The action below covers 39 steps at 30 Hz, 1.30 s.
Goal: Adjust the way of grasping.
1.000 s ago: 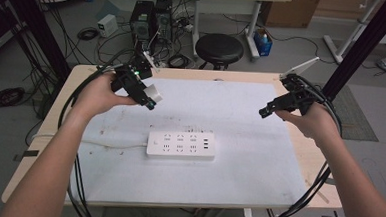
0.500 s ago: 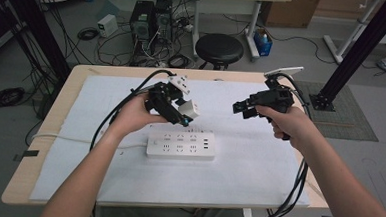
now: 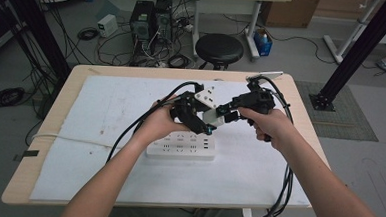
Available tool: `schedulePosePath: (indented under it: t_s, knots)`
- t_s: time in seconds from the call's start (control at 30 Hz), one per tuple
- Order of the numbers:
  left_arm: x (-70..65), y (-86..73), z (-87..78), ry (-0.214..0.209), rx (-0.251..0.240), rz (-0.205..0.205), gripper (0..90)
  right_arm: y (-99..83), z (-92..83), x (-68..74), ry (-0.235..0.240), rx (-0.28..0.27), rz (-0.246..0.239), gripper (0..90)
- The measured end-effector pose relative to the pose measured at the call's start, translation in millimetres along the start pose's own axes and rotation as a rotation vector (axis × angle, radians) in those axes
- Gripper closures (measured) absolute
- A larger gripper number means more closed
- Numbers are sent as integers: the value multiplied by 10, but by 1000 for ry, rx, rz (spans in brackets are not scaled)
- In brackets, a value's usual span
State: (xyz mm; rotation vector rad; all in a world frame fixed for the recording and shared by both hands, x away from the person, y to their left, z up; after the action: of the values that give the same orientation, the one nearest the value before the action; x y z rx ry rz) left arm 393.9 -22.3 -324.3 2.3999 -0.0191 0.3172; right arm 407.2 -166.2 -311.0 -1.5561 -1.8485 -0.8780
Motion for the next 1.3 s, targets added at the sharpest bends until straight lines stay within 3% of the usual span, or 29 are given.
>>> schedulePosePath:
  t_s: [0.17, 0.27, 0.4, 0.43, 0.47, 0.53, 0.6, 0.63, 0.7, 0.73, 0.77, 0.8, 0.83, 0.9, 0.97, 1.03, 1.07, 1.13, 1.17, 1.2, 1.23, 1.3]
  knots:
    - [-14, 29, 15, 15, -3, 11, 424, 9, 88, 9, -3, 19, -8, 507]
    - [-16, 32, 26, 44, 15, 30, 424, 12, 130, 14, -14, 19, -28, 609]
    - [-30, 46, 68, 89, 28, 29, 421, 29, 137, 14, -28, 4, -51, 621]
    - [-12, 44, 78, 132, 60, 36, 374, 33, 140, 15, -37, 0, -64, 622]
    - [-6, 41, 84, 149, 75, 27, 286, 34, 146, 10, -50, 3, -77, 622]
    - [32, 3, 57, 172, 125, 31, 233, 44, 134, -8, -75, -12, -97, 622]
    - [59, -75, 1, 166, 158, 0, 211, 62, 68, -31, -105, -37, -133, 622]
    - [75, -131, -33, 164, 174, -29, 187, 90, -44, -56, -154, -60, -187, 621]
    - [126, -269, -147, 137, 238, -84, 186, 101, -89, -63, -171, -71, -211, 621]
    - [149, -346, -207, 134, 266, -117, 171, 130, -230, -96, -274, -78, -293, 622]
    - [174, -428, -282, 136, 304, -138, 171, 130, -230, -96, -274, -78, -293, 622]
    - [199, -514, -364, 127, 347, -165, 170, 137, -290, -106, -308, -82, -326, 621]
    - [228, -627, -472, 115, 403, -208, 161, 139, -348, -116, -358, -77, -361, 621]
    - [263, -785, -632, 119, 471, -287, 159, 137, -435, -121, -439, -50, -431, 621]
    - [288, -978, -804, 75, 551, -404, 159, 130, -505, -106, -514, -5, -507, 621]
    - [299, -1153, -978, 84, 645, -444, 159, 133, -554, -79, -593, 36, -574, 621]
    - [298, -1251, -1073, 93, 686, -483, 160, 138, -571, -61, -639, 52, -608, 621]
    - [300, -1365, -1208, 92, 726, -518, 159, 160, -605, -27, -699, 81, -642, 621]
    - [282, -1425, -1289, 92, 736, -544, 159, 174, -630, 24, -750, 111, -688, 621]
    - [280, -1460, -1341, 81, 747, -545, 159, 174, -630, 24, -750, 111, -688, 621]
    - [271, -1500, -1395, 80, 751, -551, 160, 171, -641, 55, -790, 152, -725, 621]
    - [263, -1573, -1492, 93, 768, -555, 160, 172, -648, 65, -816, 176, -752, 621]
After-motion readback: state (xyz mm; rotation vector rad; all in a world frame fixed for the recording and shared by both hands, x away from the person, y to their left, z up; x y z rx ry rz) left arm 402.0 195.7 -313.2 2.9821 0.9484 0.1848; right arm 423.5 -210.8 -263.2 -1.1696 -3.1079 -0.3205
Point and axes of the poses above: each handheld gripper's, and its own axes: z roughly forward along the jaws, y roughly out of its top, x roughly to its left, the point moved 5 cm from there along z, roughly forward along the jaws, and after that the axes turned 4 degrees about z, right-handed, at the moved point
